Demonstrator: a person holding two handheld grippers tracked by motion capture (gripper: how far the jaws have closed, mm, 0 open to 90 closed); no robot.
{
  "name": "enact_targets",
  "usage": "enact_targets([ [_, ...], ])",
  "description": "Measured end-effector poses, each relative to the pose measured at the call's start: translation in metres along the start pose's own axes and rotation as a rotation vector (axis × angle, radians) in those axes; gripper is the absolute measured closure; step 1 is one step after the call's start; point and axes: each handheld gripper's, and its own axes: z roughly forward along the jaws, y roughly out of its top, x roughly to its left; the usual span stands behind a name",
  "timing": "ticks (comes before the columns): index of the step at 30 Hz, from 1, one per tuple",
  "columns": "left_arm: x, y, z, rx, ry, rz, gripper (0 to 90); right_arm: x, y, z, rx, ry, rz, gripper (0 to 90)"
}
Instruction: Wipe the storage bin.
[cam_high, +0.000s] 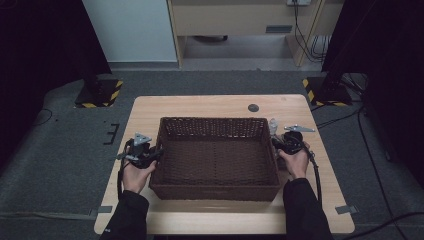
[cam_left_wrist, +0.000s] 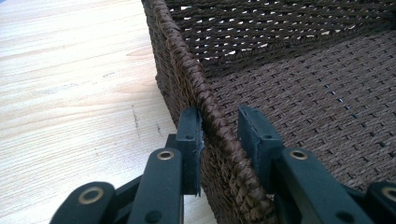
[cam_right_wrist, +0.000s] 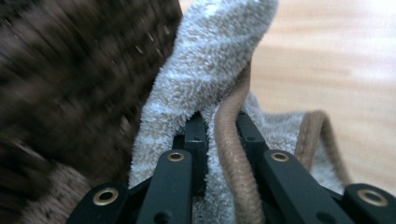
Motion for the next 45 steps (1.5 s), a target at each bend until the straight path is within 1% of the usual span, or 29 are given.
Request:
enact_targets([
  [1,0.000,0.000,0.000,0.000,0.000,0.000,69.3,-0.001,0.000,-0.002,-0.010,0.004,0.000,79.1],
  [2,0.000,0.000,0.000,0.001,0.001,-0.001,69.3,-0.001,0.001,-0.004,-0.016,0.008,0.014,79.1],
  [4,0.000,0.000,0.000,0.002,0.003,-0.001,69.4,-0.001,0.007,-0.015,-0.061,0.020,0.017,79.1],
  [5,0.000,0.000,0.000,0.003,0.003,-0.002,69.4,-0.001,0.012,-0.024,-0.090,0.028,0.026,79.1],
  [6,0.000,0.000,0.000,0.003,0.004,-0.002,69.5,-0.001,0.019,-0.036,-0.125,0.032,0.020,79.1],
  [7,0.000,0.000,0.000,0.003,0.006,-0.001,69.5,-0.001,0.022,-0.043,-0.146,0.032,0.013,79.2],
  [10,-0.001,0.000,0.000,0.003,0.008,0.000,69.5,0.001,0.033,-0.074,-0.223,0.072,0.016,79.2],
  [12,-0.001,0.000,0.000,0.002,0.008,0.000,69.4,0.005,0.035,-0.089,-0.236,0.101,0.008,79.2],
  [13,-0.001,0.000,0.000,0.002,0.008,0.000,69.4,0.008,0.034,-0.094,-0.221,0.128,-0.004,79.2],
  [14,-0.001,0.000,0.000,0.002,0.008,0.000,69.4,0.011,0.032,-0.095,-0.208,0.138,-0.012,79.2],
  [16,-0.001,0.000,0.000,0.002,0.008,-0.001,69.4,0.017,0.024,-0.092,-0.151,0.163,-0.043,79.3],
  [17,-0.001,0.000,0.000,0.002,0.008,-0.001,69.4,0.019,0.019,-0.089,-0.120,0.157,-0.067,79.3],
  [18,-0.001,0.000,0.000,0.001,0.008,-0.001,69.4,0.020,0.014,-0.084,-0.103,0.154,-0.071,79.3],
  [21,-0.001,0.000,0.000,0.002,0.006,-0.005,69.4,0.017,0.000,-0.071,-0.077,0.148,-0.037,79.4],
  [23,-0.001,0.000,0.000,0.003,0.006,-0.006,69.4,0.016,-0.010,-0.061,-0.036,0.138,-0.027,79.4],
  [24,-0.001,0.000,0.000,0.002,0.007,-0.007,69.4,0.015,-0.015,-0.055,-0.029,0.134,-0.022,79.5],
  [27,0.000,0.000,0.000,-0.002,0.005,-0.011,69.5,0.010,-0.026,-0.044,-0.019,0.127,0.019,79.5],
  [28,0.000,-0.001,0.000,-0.003,0.001,-0.017,69.5,0.009,-0.029,-0.041,0.003,0.114,0.020,79.5],
  [29,0.000,-0.001,0.000,-0.005,0.000,-0.020,69.4,0.008,-0.032,-0.038,0.023,0.100,0.008,79.5],
  [31,0.000,-0.001,0.000,-0.005,0.001,-0.020,69.4,0.006,-0.035,-0.034,0.013,0.099,0.008,79.5],
  [32,0.000,-0.001,0.000,-0.004,0.001,-0.019,69.4,0.007,-0.034,-0.036,0.013,0.100,0.019,79.4],
  [34,0.000,-0.001,0.000,-0.004,0.003,-0.017,69.5,0.006,-0.030,-0.044,-0.014,0.099,0.014,79.4],
  [37,0.000,0.000,0.000,-0.004,0.006,-0.012,69.6,0.004,-0.018,-0.066,-0.121,0.122,0.039,79.4],
  [39,0.000,0.000,0.000,-0.003,0.007,-0.012,69.6,0.004,-0.011,-0.084,-0.177,0.137,0.032,79.4],
  [41,0.000,0.000,0.000,-0.003,0.007,-0.012,69.6,0.005,-0.003,-0.101,-0.235,0.169,0.029,79.5],
  [43,0.000,0.000,0.000,-0.003,0.008,-0.012,69.6,0.009,0.000,-0.107,-0.246,0.198,0.018,79.4],
  [45,0.000,0.000,0.000,-0.004,0.007,-0.013,69.6,0.015,0.000,-0.105,-0.225,0.216,-0.007,79.5],
])
